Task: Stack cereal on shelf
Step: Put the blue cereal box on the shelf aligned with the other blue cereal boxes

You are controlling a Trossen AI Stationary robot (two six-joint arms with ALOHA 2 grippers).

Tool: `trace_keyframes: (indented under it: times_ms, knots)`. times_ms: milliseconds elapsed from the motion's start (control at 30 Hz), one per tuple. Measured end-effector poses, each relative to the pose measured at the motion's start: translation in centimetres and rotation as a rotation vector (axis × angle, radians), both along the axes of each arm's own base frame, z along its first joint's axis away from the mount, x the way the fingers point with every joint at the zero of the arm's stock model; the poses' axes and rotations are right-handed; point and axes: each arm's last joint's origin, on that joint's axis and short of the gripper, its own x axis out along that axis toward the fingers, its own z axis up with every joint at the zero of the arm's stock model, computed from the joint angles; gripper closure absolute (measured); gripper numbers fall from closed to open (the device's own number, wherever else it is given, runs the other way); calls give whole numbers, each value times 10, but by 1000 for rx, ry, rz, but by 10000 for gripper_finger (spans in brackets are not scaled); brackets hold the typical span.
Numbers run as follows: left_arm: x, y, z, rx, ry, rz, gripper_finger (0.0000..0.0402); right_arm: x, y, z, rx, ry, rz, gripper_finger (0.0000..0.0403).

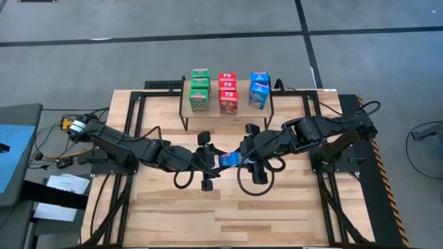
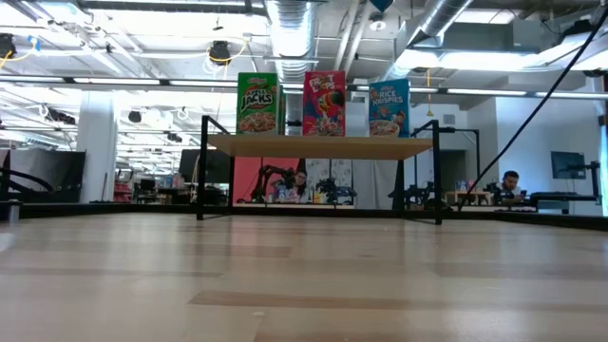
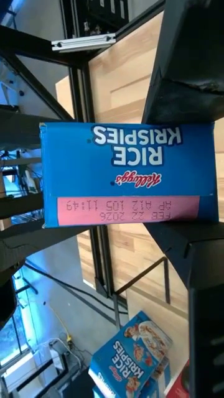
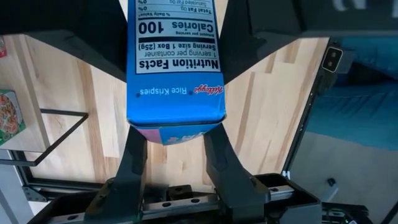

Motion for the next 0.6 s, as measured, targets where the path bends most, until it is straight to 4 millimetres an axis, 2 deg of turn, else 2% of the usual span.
trace_keyframes:
  times_ms: [300,600]
  knots:
    - [0,0,0,6,1,-13,198,0,0,0,0,0,-1,196]
    - [0,-1,0,29,9,-23,147,0,-1,0,16,0,-23,198]
